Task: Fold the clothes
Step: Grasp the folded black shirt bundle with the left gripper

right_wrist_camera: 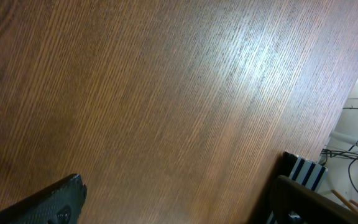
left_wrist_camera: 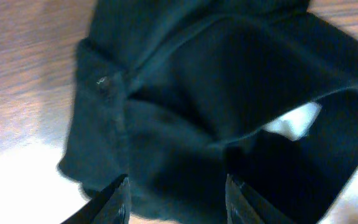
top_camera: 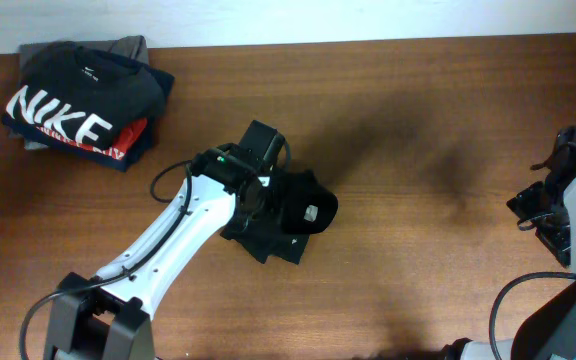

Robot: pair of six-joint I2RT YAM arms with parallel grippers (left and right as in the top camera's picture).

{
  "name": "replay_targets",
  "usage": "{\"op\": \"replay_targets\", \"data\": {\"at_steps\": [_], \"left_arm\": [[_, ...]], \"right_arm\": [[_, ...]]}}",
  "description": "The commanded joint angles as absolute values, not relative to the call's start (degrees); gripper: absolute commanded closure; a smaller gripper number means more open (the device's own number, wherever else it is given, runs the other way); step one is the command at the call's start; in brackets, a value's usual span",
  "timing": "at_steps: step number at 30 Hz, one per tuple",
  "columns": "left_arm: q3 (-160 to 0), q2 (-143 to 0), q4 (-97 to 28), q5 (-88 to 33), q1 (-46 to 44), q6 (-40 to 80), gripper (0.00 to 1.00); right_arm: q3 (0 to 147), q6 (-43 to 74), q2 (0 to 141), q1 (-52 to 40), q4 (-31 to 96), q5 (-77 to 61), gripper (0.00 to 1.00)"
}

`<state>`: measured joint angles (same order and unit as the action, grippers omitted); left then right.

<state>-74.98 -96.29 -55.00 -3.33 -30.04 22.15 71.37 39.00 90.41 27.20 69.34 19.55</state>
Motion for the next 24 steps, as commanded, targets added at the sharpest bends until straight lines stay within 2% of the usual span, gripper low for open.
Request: {"op": "replay_targets", "data": {"at_steps": [1,13,24], "left_arm": [[-73.12,-96.64,-52.49,-9.28,-30.0,22.72,0.51],[-62.96,-96.64,-40.21,-13.41,-33.04,26.33,0.51],[-65.54,-94.89,-35.86,-13.89,-39.66,26.04,0.52]], "right_arm": [[72.31,39.92,89.38,27.4,69.36,19.9,0.01],[72.31,39.92,89.38,27.4,69.36,19.9,0.01],[72.31,39.92,89.38,27.4,69.36,19.9,0.01]]}}
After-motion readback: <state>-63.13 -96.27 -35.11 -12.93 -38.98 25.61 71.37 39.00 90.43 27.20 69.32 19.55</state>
